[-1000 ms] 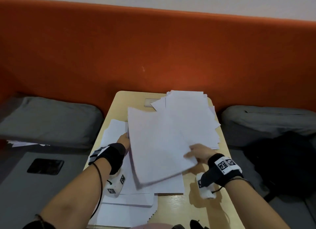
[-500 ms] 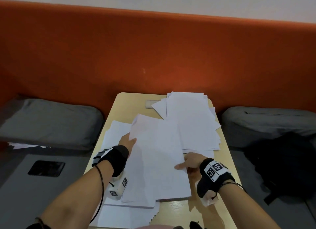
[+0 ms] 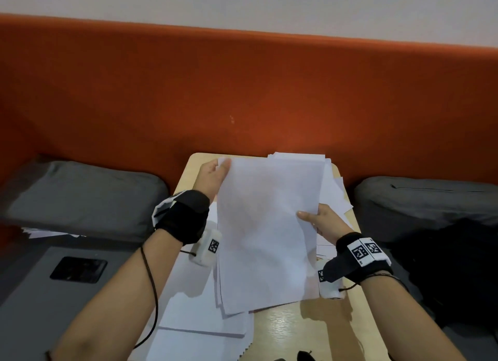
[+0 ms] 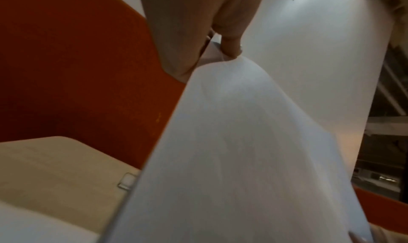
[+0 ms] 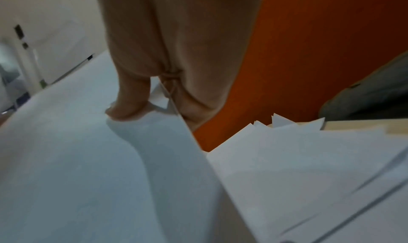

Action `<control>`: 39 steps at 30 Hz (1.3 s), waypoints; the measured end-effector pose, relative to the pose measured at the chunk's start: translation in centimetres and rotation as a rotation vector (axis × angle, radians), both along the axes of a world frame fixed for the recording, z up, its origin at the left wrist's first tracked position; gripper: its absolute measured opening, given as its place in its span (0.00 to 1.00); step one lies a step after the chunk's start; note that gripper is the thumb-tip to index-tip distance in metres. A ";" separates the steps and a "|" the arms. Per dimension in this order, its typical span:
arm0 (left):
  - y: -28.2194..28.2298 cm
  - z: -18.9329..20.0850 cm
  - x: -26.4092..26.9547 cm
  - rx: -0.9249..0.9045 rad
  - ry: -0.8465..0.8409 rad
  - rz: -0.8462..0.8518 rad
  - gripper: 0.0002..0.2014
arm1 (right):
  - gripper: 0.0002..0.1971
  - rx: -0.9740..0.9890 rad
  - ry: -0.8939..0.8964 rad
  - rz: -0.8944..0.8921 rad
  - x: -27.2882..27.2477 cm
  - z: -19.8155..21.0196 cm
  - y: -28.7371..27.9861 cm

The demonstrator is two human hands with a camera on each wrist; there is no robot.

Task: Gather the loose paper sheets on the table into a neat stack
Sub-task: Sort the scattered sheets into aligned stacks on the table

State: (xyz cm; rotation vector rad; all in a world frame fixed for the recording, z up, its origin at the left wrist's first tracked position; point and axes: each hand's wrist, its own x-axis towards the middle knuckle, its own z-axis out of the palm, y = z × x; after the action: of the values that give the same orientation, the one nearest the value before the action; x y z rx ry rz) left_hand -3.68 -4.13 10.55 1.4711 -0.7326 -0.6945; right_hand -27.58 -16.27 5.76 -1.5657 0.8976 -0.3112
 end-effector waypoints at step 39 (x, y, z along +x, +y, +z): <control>-2.0 6.1 -3.2 -0.414 -0.105 -0.073 0.09 | 0.08 -0.264 -0.539 -0.305 -1.1 9.9 -0.1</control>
State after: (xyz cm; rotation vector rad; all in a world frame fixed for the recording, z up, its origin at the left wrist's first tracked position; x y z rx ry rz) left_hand -6.93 -6.12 16.67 1.1112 -0.9523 -0.4859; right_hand -28.64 -16.37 15.64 -1.4668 0.6797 -1.0514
